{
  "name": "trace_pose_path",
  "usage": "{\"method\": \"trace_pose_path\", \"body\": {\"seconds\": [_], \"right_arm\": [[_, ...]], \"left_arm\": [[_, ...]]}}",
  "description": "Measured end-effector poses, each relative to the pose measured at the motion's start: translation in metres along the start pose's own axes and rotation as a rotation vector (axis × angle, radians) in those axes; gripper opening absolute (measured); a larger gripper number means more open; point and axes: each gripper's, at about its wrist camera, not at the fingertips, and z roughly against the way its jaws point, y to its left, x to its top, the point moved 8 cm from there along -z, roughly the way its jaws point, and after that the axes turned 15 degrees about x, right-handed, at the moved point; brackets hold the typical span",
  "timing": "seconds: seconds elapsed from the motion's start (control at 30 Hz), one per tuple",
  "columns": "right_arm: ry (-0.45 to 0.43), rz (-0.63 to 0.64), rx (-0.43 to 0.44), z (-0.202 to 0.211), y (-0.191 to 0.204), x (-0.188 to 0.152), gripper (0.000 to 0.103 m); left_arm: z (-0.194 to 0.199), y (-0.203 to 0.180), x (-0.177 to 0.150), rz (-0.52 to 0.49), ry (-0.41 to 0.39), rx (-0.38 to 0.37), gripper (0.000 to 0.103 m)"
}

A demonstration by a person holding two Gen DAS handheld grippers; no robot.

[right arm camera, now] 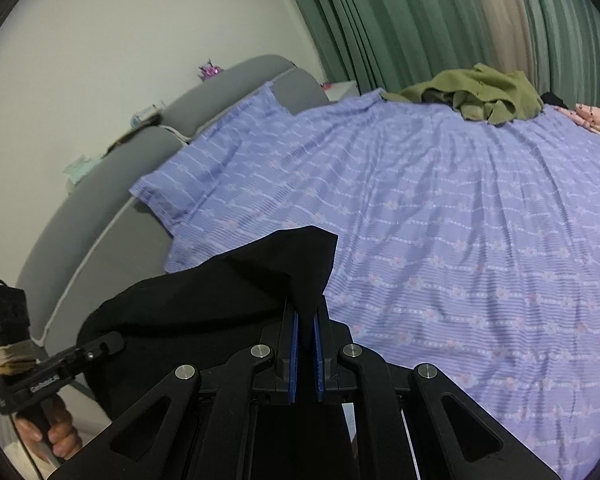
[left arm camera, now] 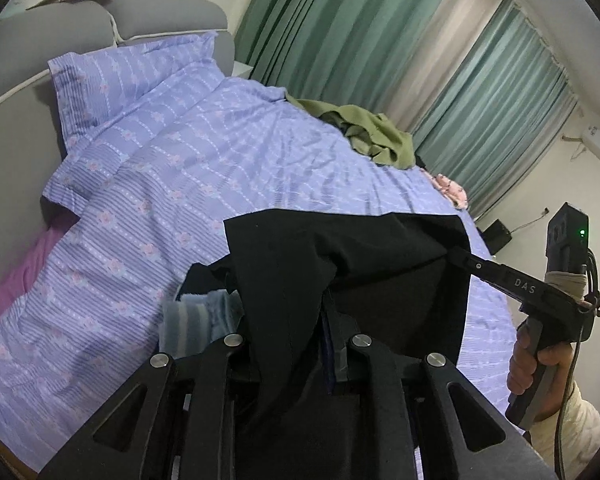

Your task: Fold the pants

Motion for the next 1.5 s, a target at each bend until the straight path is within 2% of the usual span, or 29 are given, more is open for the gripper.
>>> {"method": "trace_pose_path", "body": {"seconds": [0.07,0.17,0.23,0.3,0.33,0.4,0.43,0.47,0.6,0.67,0.73,0.83,0.93,1.07,1.13,1.3,1.4,1.5], "right_arm": [[0.015,-0.011,-0.007,-0.012,-0.006,0.001,0.008],[0.046,-0.028,-0.026,-0.028,-0.016,-0.003,0.008],[0.062,-0.041,-0.043,-0.036,-0.022,-0.006,0.008],[0.078,-0.050,-0.048,-0.042,-0.027,-0.009,0.008],[0.087,-0.045,-0.056,-0.045,-0.027,-0.011,0.010],[0.106,-0.033,-0.083,-0.049,-0.027,-0.014,0.024],[0.116,-0.036,-0.106,-0.051,-0.030,-0.015,0.039],[0.122,-0.044,-0.129,-0.052,-0.034,-0.017,0.049],[0.150,-0.069,-0.183,-0.052,-0.046,-0.026,0.050],[0.153,-0.062,-0.190,-0.048,-0.045,-0.028,0.050],[0.142,-0.057,-0.195,-0.041,-0.043,-0.029,0.050],[0.123,-0.028,-0.200,-0.027,-0.033,-0.031,0.059],[0.078,0.031,-0.219,-0.003,-0.017,-0.029,0.065],[0.033,0.118,-0.220,0.031,0.006,-0.029,0.073],[-0.003,0.147,-0.220,0.055,0.018,-0.028,0.081],[-0.097,0.182,-0.216,0.131,0.042,-0.037,0.089],[-0.147,0.188,-0.229,0.175,0.052,-0.047,0.090],[-0.207,0.180,-0.224,0.223,0.062,-0.061,0.094]], "left_arm": [[-0.008,0.005,0.002,-0.007,0.007,0.023,0.025],[-0.019,0.015,0.006,-0.025,0.011,0.098,0.034],[-0.024,0.023,0.006,-0.023,0.017,0.140,0.041],[-0.030,0.030,0.005,-0.036,0.018,0.181,0.054],[-0.033,0.033,0.004,-0.043,0.019,0.198,0.056],[-0.037,0.038,0.004,-0.053,0.022,0.240,0.062],[-0.038,0.041,0.004,-0.052,0.023,0.258,0.064],[-0.039,0.044,0.004,-0.046,0.023,0.264,0.066],[-0.043,0.049,0.008,-0.068,0.022,0.308,0.072],[-0.045,0.048,0.012,-0.085,0.018,0.334,0.078],[-0.046,0.047,0.016,-0.094,0.015,0.344,0.079],[-0.040,0.047,0.020,-0.061,0.020,0.346,0.079],[-0.020,0.036,0.022,-0.055,-0.014,0.311,0.079],[0.023,0.011,0.017,-0.131,-0.098,0.341,0.085],[0.049,-0.006,0.012,-0.181,-0.141,0.357,0.090],[0.118,-0.052,-0.008,-0.268,-0.242,0.350,0.103],[0.155,-0.079,-0.023,-0.293,-0.302,0.349,0.103],[0.189,-0.108,-0.047,-0.314,-0.347,0.385,0.103]]}}
